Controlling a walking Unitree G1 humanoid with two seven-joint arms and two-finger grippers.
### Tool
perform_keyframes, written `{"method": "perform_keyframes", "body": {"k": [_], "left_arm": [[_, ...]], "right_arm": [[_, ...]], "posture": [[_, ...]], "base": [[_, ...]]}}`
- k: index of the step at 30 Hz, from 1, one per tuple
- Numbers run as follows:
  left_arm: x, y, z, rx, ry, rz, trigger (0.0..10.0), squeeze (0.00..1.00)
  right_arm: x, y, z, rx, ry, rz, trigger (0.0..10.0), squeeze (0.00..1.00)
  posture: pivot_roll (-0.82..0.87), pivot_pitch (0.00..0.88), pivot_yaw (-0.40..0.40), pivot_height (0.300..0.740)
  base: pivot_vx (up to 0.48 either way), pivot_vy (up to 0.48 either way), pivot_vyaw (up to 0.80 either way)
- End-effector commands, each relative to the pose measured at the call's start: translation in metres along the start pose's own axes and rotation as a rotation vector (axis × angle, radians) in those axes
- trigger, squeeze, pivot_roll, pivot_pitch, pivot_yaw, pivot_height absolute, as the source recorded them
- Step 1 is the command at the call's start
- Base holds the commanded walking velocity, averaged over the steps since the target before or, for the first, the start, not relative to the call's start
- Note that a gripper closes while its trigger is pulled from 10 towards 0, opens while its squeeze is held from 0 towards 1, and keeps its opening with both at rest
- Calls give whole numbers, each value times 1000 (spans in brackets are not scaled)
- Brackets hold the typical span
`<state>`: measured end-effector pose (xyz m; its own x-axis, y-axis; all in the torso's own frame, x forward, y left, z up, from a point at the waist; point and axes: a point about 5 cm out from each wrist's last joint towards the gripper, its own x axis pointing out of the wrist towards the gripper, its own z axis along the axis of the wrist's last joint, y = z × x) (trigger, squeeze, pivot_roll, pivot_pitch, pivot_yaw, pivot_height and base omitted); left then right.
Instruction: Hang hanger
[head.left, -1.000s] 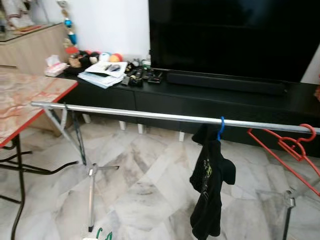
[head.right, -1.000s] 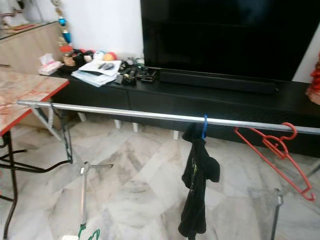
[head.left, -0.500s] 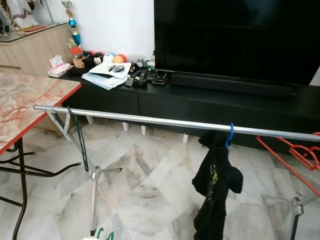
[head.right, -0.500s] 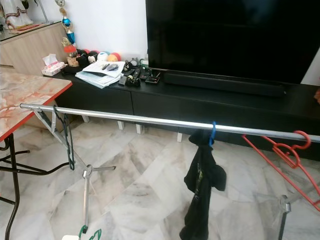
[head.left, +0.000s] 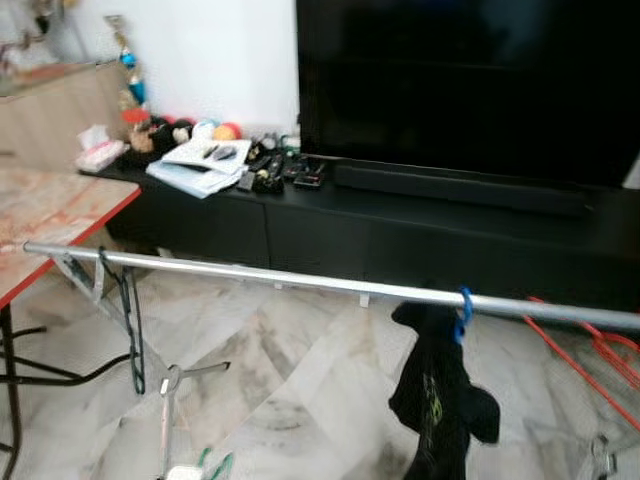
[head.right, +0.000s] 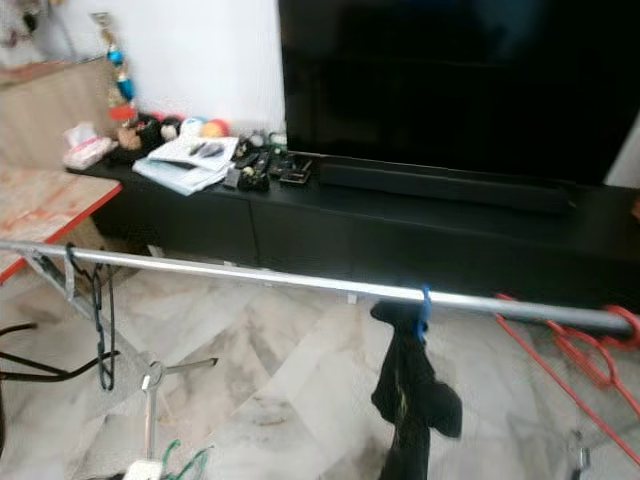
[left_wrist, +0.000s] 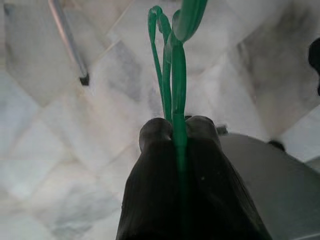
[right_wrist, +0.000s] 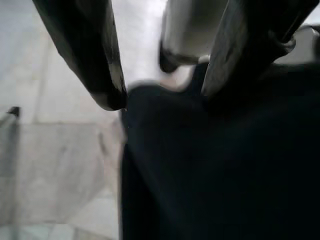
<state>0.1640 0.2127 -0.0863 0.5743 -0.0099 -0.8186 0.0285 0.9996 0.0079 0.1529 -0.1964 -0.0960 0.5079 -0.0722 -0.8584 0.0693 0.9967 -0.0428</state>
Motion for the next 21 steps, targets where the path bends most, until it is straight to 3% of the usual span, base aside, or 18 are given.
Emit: {"method": "perform_keyframes", "body": {"k": [1, 5, 10, 13, 15, 16, 18, 21], "left_arm": [[3, -8, 8, 20, -38, -15, 10000, 0], [3, -8, 18, 59, -82, -24, 10000, 0], [3, -5, 37, 221, -165, -54, 10000, 0], [1, -2, 54, 329, -254, -57, 10000, 0], [-5, 2, 81, 474, -404, -78, 10000, 0], [-5, 2, 81, 474, -404, -78, 10000, 0], [-13, 5, 97, 554, -515, -84, 10000, 0], [-20, 6, 108, 595, -598, -91, 10000, 0]], "right_arm": [[-3, -13, -9, 10, 26, -39, 10000, 0], [-3, -13, -9, 6, 26, -40, 10000, 0], [-2, -13, -8, -2, 26, -39, 10000, 0], [-2, -14, -8, -5, 26, -41, 10000, 0], [-2, -15, -8, -8, 26, -45, 10000, 0], [-2, -15, -8, -8, 26, -45, 10000, 0], [-2, -15, -8, -15, 27, -47, 10000, 0], [-2, -16, -7, -20, 26, -47, 10000, 0]], "posture": [[-44, 16, 22, 740], [-43, 25, 19, 740], [-36, 33, 15, 740], [-33, 39, 12, 740], [-30, 42, 9, 740], [-30, 42, 9, 740], [-29, 41, 7, 740], [-28, 39, 6, 740]], "base": [[0, 0, 0], [0, 0, 0], [0, 0, 0], [0, 0, 0], [0, 0, 0], [0, 0, 0], [0, 0, 0], [0, 0, 0]]}}
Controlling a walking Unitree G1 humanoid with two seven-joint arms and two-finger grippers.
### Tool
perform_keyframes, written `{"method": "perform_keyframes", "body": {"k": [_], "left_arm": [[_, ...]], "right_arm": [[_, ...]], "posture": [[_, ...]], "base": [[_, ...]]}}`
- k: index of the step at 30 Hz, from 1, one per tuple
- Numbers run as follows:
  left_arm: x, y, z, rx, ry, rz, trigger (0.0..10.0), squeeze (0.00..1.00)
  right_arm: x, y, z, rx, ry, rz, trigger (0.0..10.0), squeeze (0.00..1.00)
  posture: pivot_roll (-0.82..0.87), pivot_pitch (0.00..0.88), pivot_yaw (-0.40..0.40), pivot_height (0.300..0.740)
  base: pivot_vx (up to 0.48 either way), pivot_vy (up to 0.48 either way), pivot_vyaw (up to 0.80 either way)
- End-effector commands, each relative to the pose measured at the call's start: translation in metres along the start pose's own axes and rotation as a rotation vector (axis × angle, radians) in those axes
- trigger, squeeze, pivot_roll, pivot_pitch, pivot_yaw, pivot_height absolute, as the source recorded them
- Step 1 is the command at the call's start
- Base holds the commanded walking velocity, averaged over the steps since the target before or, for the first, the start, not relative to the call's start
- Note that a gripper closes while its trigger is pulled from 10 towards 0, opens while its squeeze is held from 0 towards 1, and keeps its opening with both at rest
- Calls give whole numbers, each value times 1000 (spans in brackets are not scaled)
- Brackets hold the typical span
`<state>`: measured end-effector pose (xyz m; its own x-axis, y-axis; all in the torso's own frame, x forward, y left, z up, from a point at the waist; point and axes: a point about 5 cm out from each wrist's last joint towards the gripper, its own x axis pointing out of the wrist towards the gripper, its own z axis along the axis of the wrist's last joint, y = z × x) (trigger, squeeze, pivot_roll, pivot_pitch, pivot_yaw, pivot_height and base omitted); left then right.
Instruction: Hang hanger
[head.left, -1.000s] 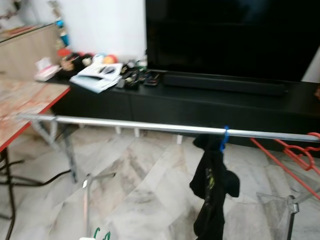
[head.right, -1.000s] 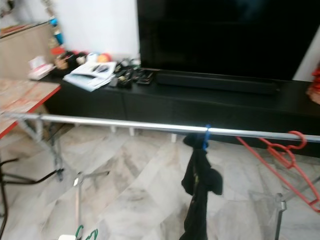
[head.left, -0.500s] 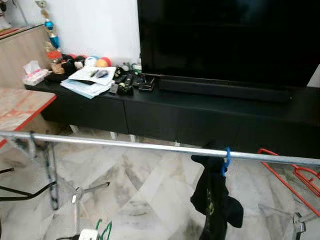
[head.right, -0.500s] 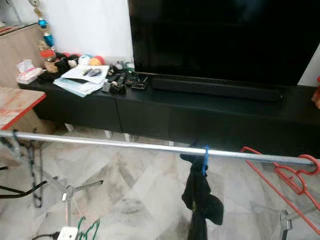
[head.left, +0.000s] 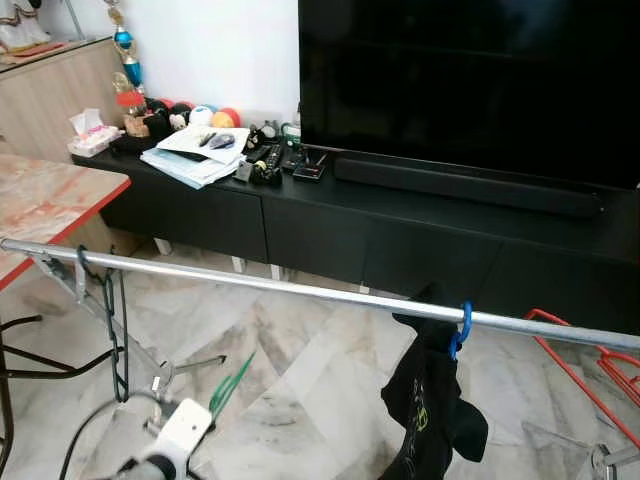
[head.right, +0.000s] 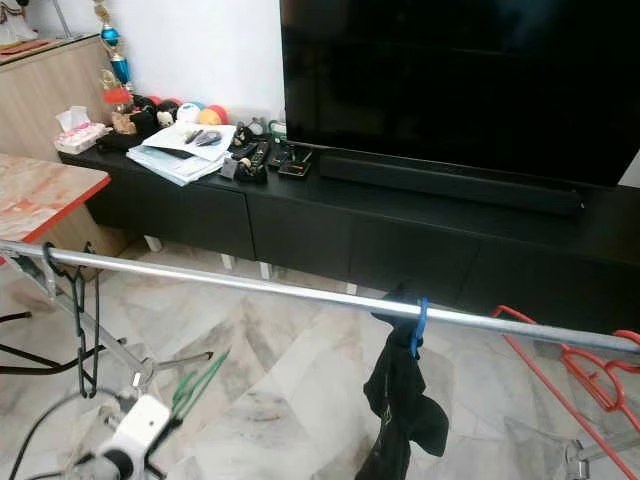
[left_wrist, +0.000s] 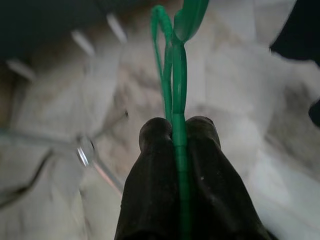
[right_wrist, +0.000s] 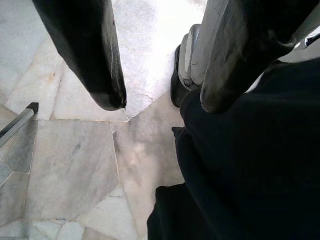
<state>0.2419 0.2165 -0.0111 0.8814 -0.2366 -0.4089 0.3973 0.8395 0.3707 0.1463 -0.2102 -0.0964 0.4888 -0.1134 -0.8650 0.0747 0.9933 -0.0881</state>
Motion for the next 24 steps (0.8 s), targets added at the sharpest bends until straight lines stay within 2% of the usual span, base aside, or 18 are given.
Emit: {"method": "perform_keyframes", "body": {"k": [1, 3, 9, 14, 16, 24], "left_arm": [[-2, 3, 7, 54, -60, -22, 10000, 0], [-4, 7, 14, 96, -113, -30, 10000, 0], [-5, 17, 28, 113, -194, 0, 10000, 0], [2, 22, 51, 121, -274, 27, 10000, 0], [8, 27, 66, 106, -322, 53, 10000, 0], [13, 32, 87, 116, -383, 63, 10000, 0]], "right_arm": [[0, -1, -2, -3, 7, -5, 10000, 0], [0, -2, -1, -6, 6, -5, 10000, 0], [0, -2, -1, -15, 5, -4, 10000, 0], [0, -2, -2, -19, 7, -2, 10000, 0], [0, -2, -2, -19, 6, -1, 10000, 0], [-1, -2, -2, -14, 5, -7, 10000, 0]], "posture": [[-27, 39, 5, 740], [-27, 36, 4, 740], [-25, 24, 3, 740], [-32, 11, 4, 740], [-36, 10, 4, 740], [-40, 21, 2, 740]], "base": [[0, 0, 0], [0, 0, 0], [0, 0, 0], [0, 0, 0], [0, 0, 0], [0, 0, 0]]}}
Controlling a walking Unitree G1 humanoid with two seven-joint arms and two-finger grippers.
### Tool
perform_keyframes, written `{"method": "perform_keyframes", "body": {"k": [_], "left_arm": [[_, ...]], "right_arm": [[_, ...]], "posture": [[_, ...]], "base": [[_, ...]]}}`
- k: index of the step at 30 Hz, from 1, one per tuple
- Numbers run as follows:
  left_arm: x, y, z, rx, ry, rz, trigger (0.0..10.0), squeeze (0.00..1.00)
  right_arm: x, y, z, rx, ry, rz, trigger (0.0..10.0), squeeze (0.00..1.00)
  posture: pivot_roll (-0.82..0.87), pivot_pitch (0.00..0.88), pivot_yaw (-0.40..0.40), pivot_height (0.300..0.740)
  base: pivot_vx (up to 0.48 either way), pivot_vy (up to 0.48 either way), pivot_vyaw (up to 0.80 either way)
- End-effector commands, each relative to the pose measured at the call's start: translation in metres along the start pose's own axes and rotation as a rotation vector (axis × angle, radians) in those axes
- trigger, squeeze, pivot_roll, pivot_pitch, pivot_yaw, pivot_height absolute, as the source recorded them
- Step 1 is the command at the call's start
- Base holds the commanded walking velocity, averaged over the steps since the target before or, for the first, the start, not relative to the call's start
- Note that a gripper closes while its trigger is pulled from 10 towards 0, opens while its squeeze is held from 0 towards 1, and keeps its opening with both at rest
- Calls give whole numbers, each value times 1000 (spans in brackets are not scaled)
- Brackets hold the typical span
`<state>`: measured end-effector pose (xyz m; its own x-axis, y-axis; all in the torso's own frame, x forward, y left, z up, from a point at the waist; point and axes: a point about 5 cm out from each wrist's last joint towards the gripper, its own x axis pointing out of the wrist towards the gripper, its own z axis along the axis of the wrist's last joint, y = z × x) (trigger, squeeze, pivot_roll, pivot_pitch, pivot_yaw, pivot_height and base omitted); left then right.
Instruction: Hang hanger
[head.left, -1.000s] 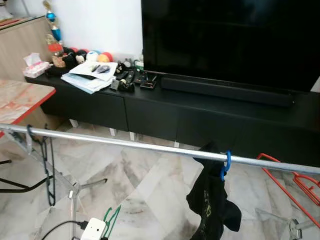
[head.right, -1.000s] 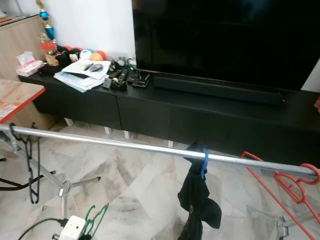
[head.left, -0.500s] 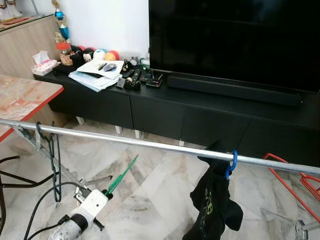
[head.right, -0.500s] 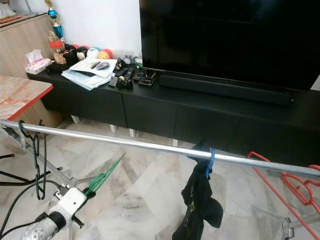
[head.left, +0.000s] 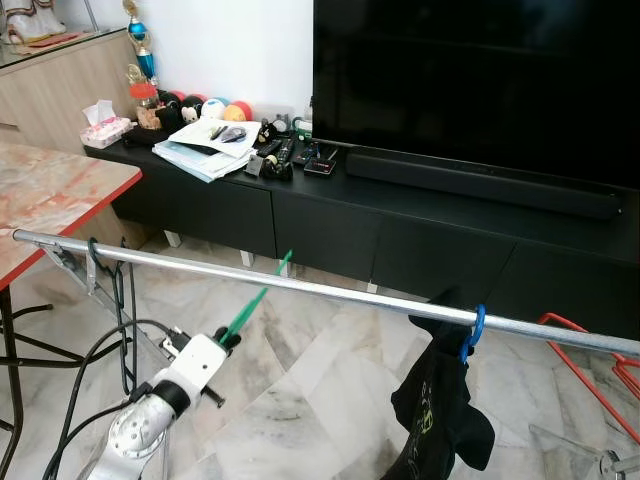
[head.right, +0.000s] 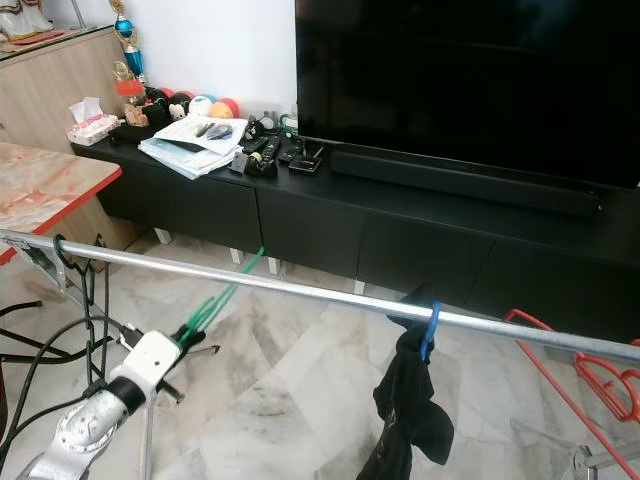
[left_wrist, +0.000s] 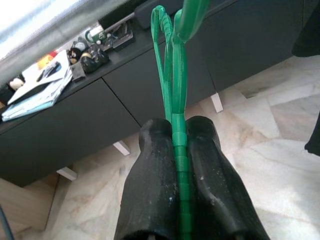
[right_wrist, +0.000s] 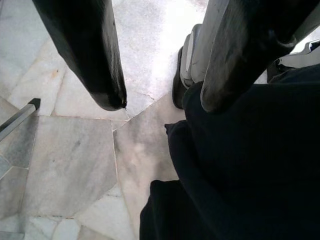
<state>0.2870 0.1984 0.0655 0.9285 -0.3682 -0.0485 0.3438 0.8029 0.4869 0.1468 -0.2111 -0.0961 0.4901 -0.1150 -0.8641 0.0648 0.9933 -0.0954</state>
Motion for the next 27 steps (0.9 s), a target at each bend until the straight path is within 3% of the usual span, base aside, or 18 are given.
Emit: {"method": "perform_keyframes", "body": {"k": [1, 5, 15, 22, 27], "left_arm": [[2, 2, 3, -3, -2, 0, 10000, 0], [3, 3, 2, -22, 19, 23, 10000, 0], [17, 6, 1, -203, 76, 158, 10000, 0], [29, 7, 10, -220, 70, 164, 10000, 0], [36, 10, 4, -258, 156, 221, 10000, 0]], "right_arm": [[-1, -1, -3, -2, 6, -6, 10000, 0], [-1, -1, -3, -4, 7, -4, 10000, 0], [0, -2, -2, -3, 7, -5, 10000, 0], [-1, -2, -2, -6, 7, -4, 10000, 0], [-1, -1, -3, -7, 9, -3, 10000, 0]], "posture": [[-40, 21, 2, 740], [-35, 26, 0, 740], [-40, 27, -3, 740], [-41, 29, -4, 740], [-40, 36, -5, 740]], "base": [[0, 0, 0], [0, 0, 0], [0, 0, 0], [0, 0, 0], [0, 0, 0]]}}
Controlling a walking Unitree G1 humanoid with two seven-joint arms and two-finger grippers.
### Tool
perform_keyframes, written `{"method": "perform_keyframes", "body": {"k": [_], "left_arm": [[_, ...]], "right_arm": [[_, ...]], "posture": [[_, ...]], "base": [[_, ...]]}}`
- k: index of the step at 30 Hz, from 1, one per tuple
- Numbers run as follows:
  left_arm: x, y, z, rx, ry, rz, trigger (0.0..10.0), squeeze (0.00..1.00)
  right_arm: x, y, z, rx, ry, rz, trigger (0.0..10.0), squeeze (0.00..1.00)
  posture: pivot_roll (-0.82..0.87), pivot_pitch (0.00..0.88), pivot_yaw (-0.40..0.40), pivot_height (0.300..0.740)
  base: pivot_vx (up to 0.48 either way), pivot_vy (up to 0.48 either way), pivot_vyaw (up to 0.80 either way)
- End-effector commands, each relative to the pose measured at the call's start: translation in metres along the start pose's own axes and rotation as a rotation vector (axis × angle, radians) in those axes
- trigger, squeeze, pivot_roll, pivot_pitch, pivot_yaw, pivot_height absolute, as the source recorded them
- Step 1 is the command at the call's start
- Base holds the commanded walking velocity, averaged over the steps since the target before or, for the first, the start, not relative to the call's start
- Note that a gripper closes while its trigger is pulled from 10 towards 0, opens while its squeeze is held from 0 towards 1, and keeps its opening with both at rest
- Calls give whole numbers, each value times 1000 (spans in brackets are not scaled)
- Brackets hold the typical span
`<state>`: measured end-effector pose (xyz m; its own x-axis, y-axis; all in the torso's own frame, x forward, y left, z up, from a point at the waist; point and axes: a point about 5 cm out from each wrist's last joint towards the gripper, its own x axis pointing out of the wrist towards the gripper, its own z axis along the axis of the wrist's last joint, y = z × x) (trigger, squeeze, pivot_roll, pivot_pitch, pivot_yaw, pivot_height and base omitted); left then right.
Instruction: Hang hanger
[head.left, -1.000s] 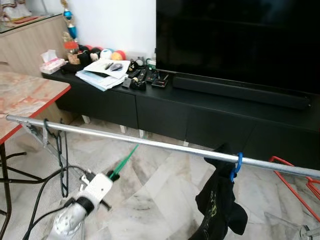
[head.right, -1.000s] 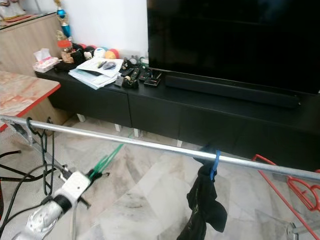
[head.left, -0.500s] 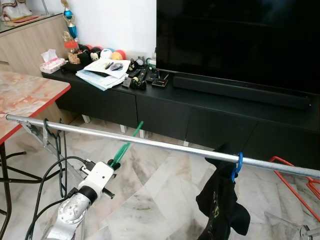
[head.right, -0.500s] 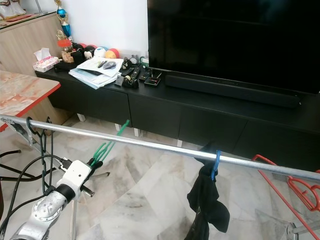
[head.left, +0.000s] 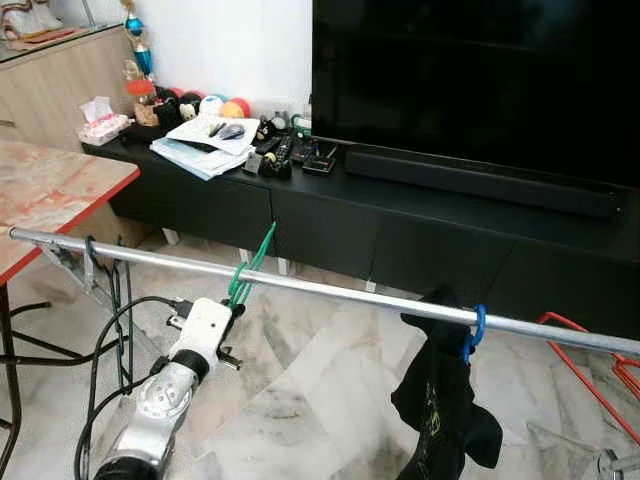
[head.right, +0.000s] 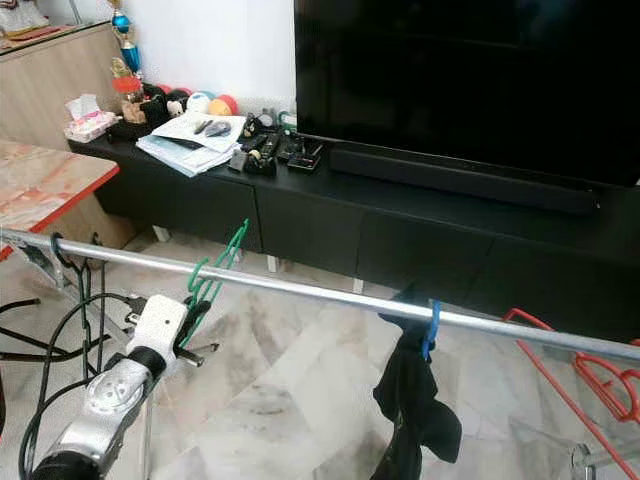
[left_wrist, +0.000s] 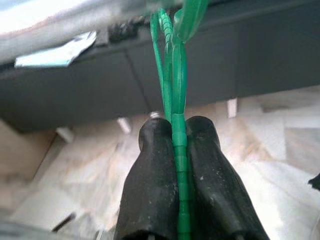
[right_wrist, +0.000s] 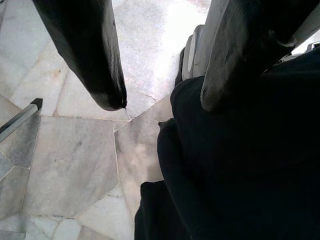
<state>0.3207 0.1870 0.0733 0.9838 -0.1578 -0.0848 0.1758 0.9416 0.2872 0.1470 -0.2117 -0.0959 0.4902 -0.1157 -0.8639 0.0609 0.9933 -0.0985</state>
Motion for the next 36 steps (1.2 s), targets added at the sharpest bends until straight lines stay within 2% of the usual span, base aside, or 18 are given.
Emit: {"method": "perform_keyframes", "body": {"k": [1, 6, 10, 12, 17, 24, 25, 26, 27, 31, 36], "left_arm": [[3, 4, -2, -31, 41, 41, 10000, 0], [11, 7, 1, -133, 72, 94, 10000, 0], [14, 7, 1, -154, 91, 99, 10000, 0], [15, 5, -5, -132, 157, 91, 10000, 0], [13, -3, -15, -121, 231, 35, 10000, 0], [9, -6, -20, -125, 237, 4, 10000, 0], [9, -6, -19, -125, 232, 3, 10000, 192], [8, -5, -19, -130, 223, 5, 10000, 706], [7, -4, -18, -137, 211, 12, 10000, 1000], [7, 0, -15, -159, 177, 28, 10000, 1000], [4, 0, -6, -206, 82, 26, 10000, 996]], "right_arm": [[-1, -1, -3, -2, 10, -2, 10000, 0], [-1, -1, -4, -1, 11, -1, 10000, 0], [-1, 0, -4, -1, 12, 0, 10000, 0], [-1, 0, -4, -1, 11, 0, 10000, 0], [0, 0, -3, -2, 12, 1, 10000, 0], [0, 0, -3, -2, 11, 1, 10000, 0], [0, 0, -3, -1, 11, 1, 10000, 0], [0, 1, -3, -1, 11, 1, 10000, 0], [0, 1, -3, -2, 11, 2, 10000, 0], [0, 1, -3, 0, 11, 2, 10000, 0], [0, 1, -3, 0, 10, 2, 10000, 0]], "posture": [[-40, 36, -5, 740], [-42, 39, -3, 740], [-43, 41, -2, 740], [-41, 43, -1, 740], [-43, 48, 0, 740], [-42, 54, 2, 740], [-41, 54, 2, 740], [-40, 55, 3, 740], [-39, 55, 3, 740], [-39, 56, 3, 740], [-37, 55, 3, 740]], "base": [[0, 0, 0], [0, 0, 0], [0, 0, 0], [0, 0, 0], [0, 0, 0], [0, 0, 0], [0, 0, 0], [0, 0, 0], [0, 0, 0], [0, 0, 0], [0, 0, 0]]}}
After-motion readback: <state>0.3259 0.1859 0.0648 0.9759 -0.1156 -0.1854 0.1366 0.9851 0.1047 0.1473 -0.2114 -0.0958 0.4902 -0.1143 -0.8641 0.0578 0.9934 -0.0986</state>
